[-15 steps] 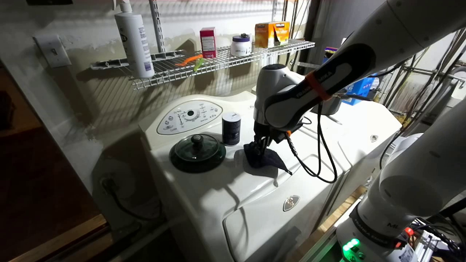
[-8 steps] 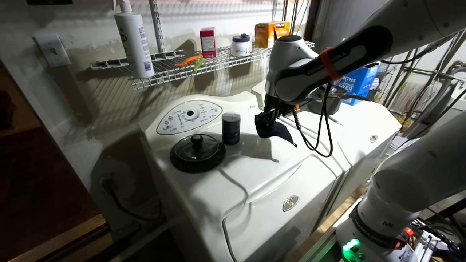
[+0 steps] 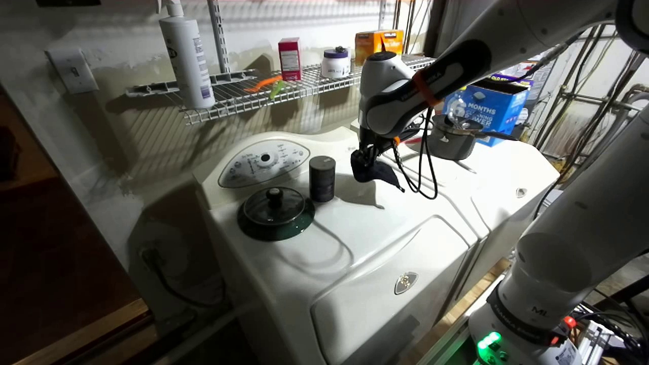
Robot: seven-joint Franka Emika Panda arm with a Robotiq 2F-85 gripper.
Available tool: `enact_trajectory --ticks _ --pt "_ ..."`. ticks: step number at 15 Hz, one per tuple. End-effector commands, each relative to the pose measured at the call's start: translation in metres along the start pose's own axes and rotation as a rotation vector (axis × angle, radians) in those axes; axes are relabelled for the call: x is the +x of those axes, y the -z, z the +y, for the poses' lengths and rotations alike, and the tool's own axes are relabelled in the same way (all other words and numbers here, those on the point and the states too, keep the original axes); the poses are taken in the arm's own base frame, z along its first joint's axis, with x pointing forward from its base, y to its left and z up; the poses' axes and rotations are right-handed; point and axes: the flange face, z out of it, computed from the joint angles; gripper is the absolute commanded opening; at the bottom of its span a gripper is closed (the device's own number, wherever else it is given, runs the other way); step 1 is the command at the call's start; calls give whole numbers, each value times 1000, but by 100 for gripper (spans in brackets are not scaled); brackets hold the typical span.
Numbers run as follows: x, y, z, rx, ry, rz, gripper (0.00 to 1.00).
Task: Use the black object to wipe the washer
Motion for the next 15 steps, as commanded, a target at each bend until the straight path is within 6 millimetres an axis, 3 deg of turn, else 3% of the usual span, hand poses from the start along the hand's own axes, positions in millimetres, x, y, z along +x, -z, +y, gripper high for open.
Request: enact_trajectory --ticks 1,5,6,11,15 --pt "0 0 0 1 1 -1 11" --pt "-3 6 -1 0 4 9 11" --pt "8 3 5 -17 -31 23 3" --pt "52 -15 18 -25 -99 48 3" --pt "81 -43 11 -1 -90 20 3"
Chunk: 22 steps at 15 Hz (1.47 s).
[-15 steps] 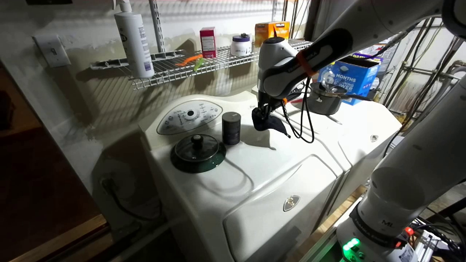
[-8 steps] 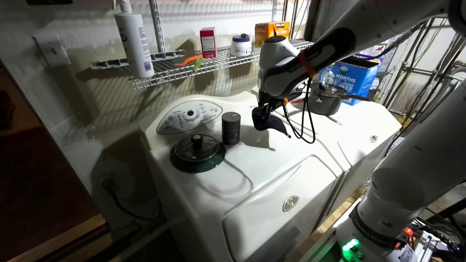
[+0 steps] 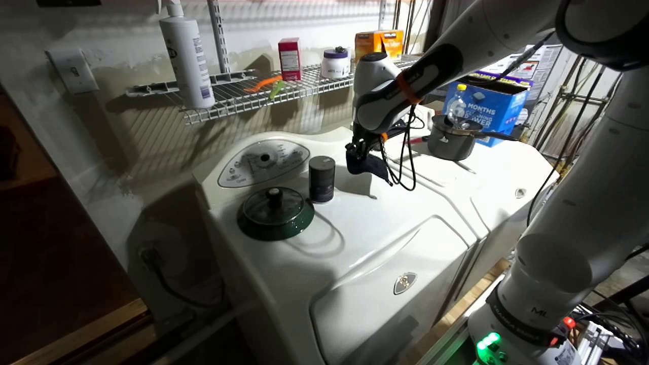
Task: Use the black object to wipe the washer
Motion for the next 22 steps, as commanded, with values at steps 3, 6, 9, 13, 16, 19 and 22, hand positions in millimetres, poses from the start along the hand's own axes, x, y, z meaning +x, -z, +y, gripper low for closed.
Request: enact_trajectory --ticks 3,6,9,13,16,19,22 --pt "48 -48 -33 29 4 7 3" --pt "64 -76 -52 21 21 12 3" --pt "76 -110 -57 18 19 -30 3" --pt "93 -134 -34 -32 -34 -59 3" --pt "100 -142 0 -56 -115 -92 3" --pt "94 -151 40 -67 -202 -160 3" --pt "84 -164 75 -77 -286 -203 3"
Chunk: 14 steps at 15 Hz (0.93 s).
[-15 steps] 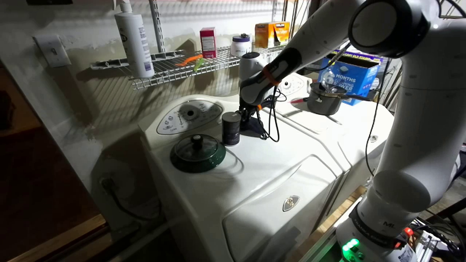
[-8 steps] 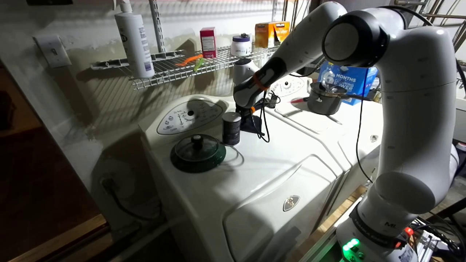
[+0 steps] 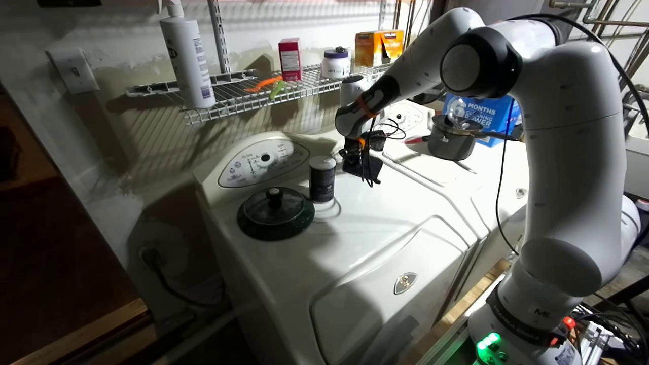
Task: Use the black object to wipe the washer
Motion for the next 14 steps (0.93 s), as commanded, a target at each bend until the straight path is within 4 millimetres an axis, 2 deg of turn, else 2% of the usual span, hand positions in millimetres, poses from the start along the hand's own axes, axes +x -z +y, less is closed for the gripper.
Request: enact_trajectory --ticks 1,7,9,11,14 --pt "-4 -54 47 -37 -119 -100 3" --pt "-9 -73 108 -106 -287 -119 3" --pt "-11 -74 123 -127 -341 -118 3" --pt "-9 -63 126 -109 -367 -104 3" --pt "-10 -21 126 -77 -356 -59 3"
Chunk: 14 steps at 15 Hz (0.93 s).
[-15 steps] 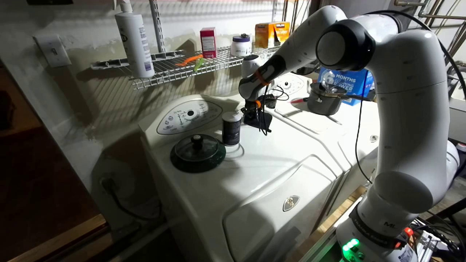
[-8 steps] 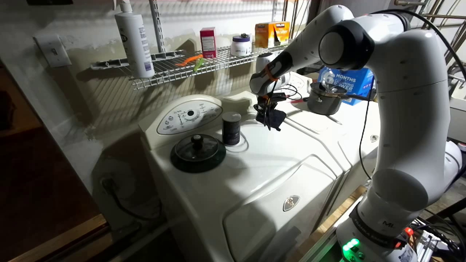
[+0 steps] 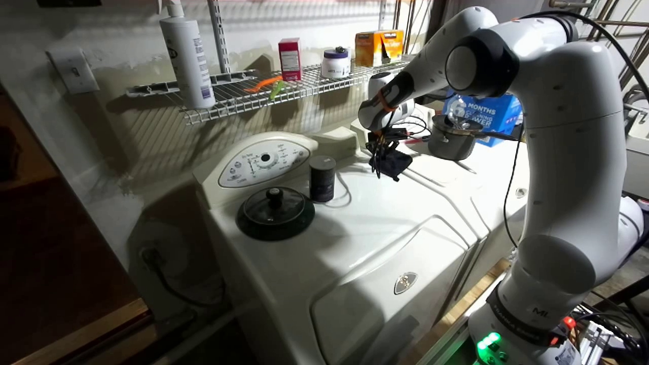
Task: Use the black object to wipe the washer
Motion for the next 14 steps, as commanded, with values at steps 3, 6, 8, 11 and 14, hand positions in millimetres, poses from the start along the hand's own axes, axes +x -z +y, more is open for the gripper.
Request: enact_trajectory --ticks 3,6,8,11,14 --pt "-31 26 23 30 103 39 3" --pt "-59 56 15 119 233 99 3" --pt "-81 78 7 169 311 145 3" --pt "-111 99 -22 234 448 192 3" --pt "-148 101 -67 285 605 181 3"
